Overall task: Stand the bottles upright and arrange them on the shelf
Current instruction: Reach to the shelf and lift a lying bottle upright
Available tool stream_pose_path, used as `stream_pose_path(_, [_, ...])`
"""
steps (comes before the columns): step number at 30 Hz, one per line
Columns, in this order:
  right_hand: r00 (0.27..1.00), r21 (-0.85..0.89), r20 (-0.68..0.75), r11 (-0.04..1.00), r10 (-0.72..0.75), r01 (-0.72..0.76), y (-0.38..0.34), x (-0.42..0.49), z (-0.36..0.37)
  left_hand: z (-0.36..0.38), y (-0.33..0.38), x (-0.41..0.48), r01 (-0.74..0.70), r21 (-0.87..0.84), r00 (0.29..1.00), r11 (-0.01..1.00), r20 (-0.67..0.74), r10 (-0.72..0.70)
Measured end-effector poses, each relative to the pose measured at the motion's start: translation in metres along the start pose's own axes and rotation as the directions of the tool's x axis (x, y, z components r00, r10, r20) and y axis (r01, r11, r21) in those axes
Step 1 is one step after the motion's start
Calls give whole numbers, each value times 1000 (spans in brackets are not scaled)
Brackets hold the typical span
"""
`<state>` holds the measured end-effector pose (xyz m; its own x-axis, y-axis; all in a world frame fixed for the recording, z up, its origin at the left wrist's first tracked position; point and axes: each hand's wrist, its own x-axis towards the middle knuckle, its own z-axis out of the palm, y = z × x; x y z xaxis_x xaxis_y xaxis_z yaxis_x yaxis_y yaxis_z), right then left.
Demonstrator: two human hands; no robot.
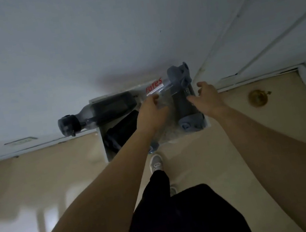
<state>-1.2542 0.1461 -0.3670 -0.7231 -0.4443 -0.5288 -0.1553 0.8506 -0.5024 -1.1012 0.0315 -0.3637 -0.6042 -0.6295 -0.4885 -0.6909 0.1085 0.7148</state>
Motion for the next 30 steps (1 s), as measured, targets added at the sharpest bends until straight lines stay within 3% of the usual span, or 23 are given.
stream_pose_path(2, [999, 64, -44, 998, -3, 6, -5, 22, -1, 11, 9, 14, 17, -102, 997, 995, -69, -24])
stream_pose_path(8, [995, 235, -100, 972, 27, -3, -23, 73, 2, 46, 29, 48, -30, -76, 973, 997, -230, 11])
stream_pose_path(12, [999, 258, -18, 965, 44, -38, -35, 86, 1, 60, 40, 56, 49, -58, 963, 997, -264, -63])
stream_pose_path(17, [970, 303, 30, 927, -242, 222, -44, 79, 5, 62, 51, 45, 88, -197, 888, 976, -428, -166])
stream_pose_path(22, [816, 141, 103, 821, -568, 553, -64, 58, 11, 55, 40, 26, 27, -526, 782, 850, -519, -345])
stream_pose_path(26, [743, 81, 245, 777, -623, 624, -81, 49, 20, 47, 23, 18, 2, -673, 755, 739, -483, -443])
stream_pose_path(30, [756, 122, 283, 804, -590, 582, -82, 42, 20, 35, 18, 10, 27, -683, 804, 730, -419, -422])
